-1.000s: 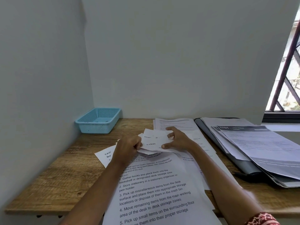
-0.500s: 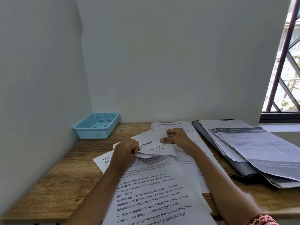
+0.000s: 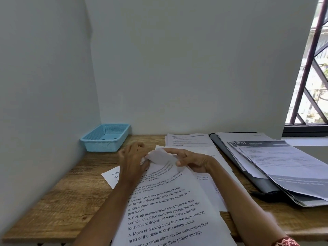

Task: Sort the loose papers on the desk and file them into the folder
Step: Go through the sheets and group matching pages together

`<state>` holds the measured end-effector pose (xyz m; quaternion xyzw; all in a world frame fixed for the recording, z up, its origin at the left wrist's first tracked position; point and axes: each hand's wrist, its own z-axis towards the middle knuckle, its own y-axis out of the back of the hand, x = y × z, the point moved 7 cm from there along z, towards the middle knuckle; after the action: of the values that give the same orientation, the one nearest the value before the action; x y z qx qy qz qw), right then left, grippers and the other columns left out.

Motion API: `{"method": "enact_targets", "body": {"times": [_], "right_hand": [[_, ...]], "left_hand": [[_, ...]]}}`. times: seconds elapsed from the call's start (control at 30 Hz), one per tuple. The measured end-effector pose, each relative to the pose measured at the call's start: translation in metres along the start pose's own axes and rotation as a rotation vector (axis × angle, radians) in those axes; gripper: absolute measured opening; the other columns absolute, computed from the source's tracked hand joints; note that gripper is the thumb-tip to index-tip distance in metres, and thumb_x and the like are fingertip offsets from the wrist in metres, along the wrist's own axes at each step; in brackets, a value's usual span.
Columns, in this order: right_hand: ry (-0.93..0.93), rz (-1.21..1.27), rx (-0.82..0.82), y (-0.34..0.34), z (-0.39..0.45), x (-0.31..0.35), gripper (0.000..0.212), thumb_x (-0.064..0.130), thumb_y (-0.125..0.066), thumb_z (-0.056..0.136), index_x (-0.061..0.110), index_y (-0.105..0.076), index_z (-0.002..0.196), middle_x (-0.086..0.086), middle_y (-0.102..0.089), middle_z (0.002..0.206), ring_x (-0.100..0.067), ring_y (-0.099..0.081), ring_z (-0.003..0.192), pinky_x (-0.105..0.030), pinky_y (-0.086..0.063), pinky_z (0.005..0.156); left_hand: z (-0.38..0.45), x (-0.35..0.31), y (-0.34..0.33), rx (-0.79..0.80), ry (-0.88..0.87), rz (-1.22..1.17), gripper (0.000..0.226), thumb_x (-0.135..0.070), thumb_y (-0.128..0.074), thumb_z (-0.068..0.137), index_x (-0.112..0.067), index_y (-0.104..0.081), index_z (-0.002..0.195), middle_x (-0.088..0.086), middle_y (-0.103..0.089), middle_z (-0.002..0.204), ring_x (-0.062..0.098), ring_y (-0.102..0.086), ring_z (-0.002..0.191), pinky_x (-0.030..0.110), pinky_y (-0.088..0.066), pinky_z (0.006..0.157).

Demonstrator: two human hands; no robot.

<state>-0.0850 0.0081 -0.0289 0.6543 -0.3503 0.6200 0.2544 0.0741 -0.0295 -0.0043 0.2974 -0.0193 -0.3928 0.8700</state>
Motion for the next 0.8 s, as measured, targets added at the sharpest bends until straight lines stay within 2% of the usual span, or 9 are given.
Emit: {"method": "enact_targets", "body": {"times": [0.07, 0.17, 0.23, 0.33, 0.43, 0.5, 0.63, 0.73, 0.8], "right_hand": [[-0.054, -0.050, -0.079, 0.004, 0.003, -0.005, 0.103, 0.010, -0.090, 0.053, 0.019, -0.037, 0.141, -0.011, -0.056, 0.123, -0.025, -0.066, 0.098, -0.035, -0.058, 0.074], [-0.069, -0.262, -0.331, 0.011, 0.000, -0.001, 0.067, -0.011, -0.067, 0.071, 0.011, -0.048, 0.131, -0.009, -0.064, 0.107, -0.022, -0.067, 0.089, -0.036, -0.058, 0.076], [-0.044, -0.346, -0.538, 0.020, -0.008, 0.003, 0.047, -0.016, -0.055, 0.080, 0.003, -0.055, 0.123, -0.007, -0.067, 0.094, -0.017, -0.067, 0.076, -0.031, -0.058, 0.070], [0.011, -0.382, -0.716, 0.027, -0.019, 0.011, 0.033, -0.009, -0.059, 0.083, -0.002, -0.060, 0.116, -0.010, -0.068, 0.102, -0.021, -0.066, 0.081, -0.031, -0.056, 0.072], [0.217, -0.260, -0.845, 0.031, -0.038, 0.047, 0.029, -0.005, -0.061, 0.084, -0.002, -0.060, 0.113, -0.008, -0.069, 0.095, -0.018, -0.067, 0.078, -0.027, -0.056, 0.065], [0.371, -0.219, -0.880, 0.029, -0.048, 0.083, 0.027, -0.006, -0.060, 0.085, -0.002, -0.059, 0.112, -0.007, -0.067, 0.089, -0.015, -0.067, 0.071, -0.025, -0.056, 0.060], [0.549, -0.195, -0.850, 0.008, -0.045, 0.143, 0.024, -0.001, -0.066, 0.083, 0.000, -0.062, 0.106, -0.014, -0.067, 0.096, -0.028, -0.066, 0.083, -0.042, -0.057, 0.081], [0.598, -0.142, -0.896, -0.006, -0.043, 0.171, 0.049, 0.010, -0.081, 0.069, -0.003, -0.059, 0.112, -0.016, -0.067, 0.104, -0.030, -0.067, 0.087, -0.046, -0.057, 0.082], [0.669, -0.127, -0.927, -0.010, -0.046, 0.186, 0.043, 0.009, -0.079, 0.073, -0.002, -0.059, 0.110, -0.015, -0.066, 0.102, -0.027, -0.067, 0.084, -0.042, -0.058, 0.078]], "left_hand": [[-0.001, 0.005, -0.001, 0.020, 0.057, 0.063, 0.027, -0.040, -0.057, 0.071, -0.022, -0.072, 0.084, 0.001, -0.062, 0.104, 0.013, -0.040, 0.100, 0.039, -0.028, 0.077], [-0.003, 0.012, -0.006, 0.078, 0.112, 0.092, 0.046, -0.048, -0.040, 0.074, -0.018, -0.070, 0.091, 0.003, -0.062, 0.104, 0.019, -0.048, 0.100, 0.041, -0.032, 0.078], [-0.003, 0.015, -0.004, 0.113, 0.194, 0.029, 0.052, -0.051, -0.043, 0.071, -0.018, -0.068, 0.102, 0.003, -0.061, 0.110, 0.026, -0.053, 0.105, 0.045, -0.033, 0.085], [-0.008, 0.024, 0.009, 0.065, 0.392, -0.018, 0.058, -0.046, -0.067, 0.075, -0.017, -0.054, 0.123, 0.007, -0.054, 0.122, 0.029, -0.047, 0.115, 0.047, -0.031, 0.095], [-0.011, 0.041, 0.025, 0.005, 0.794, -0.505, 0.077, -0.048, -0.073, 0.074, -0.015, -0.037, 0.134, 0.010, -0.053, 0.124, 0.028, -0.055, 0.108, 0.043, -0.050, 0.084], [-0.001, 0.035, 0.022, 0.118, 0.934, -0.950, 0.056, -0.038, -0.065, 0.084, -0.007, -0.047, 0.128, 0.012, -0.064, 0.111, 0.025, -0.065, 0.087, 0.032, -0.056, 0.062], [0.041, 0.006, 0.039, 0.197, 0.881, -1.311, 0.037, -0.023, -0.064, 0.087, -0.004, -0.057, 0.118, 0.018, -0.068, 0.107, 0.031, -0.068, 0.092, 0.043, -0.057, 0.078], [0.087, -0.008, 0.073, 0.031, 0.732, -1.202, 0.024, -0.018, -0.062, 0.089, -0.007, -0.060, 0.110, 0.010, -0.069, 0.094, 0.024, -0.067, 0.081, 0.036, -0.055, 0.074], [0.104, -0.018, 0.094, 0.001, 0.644, -1.138, 0.016, -0.018, -0.060, 0.090, -0.012, -0.060, 0.105, 0.004, -0.067, 0.087, 0.021, -0.065, 0.077, 0.035, -0.054, 0.072]]}}
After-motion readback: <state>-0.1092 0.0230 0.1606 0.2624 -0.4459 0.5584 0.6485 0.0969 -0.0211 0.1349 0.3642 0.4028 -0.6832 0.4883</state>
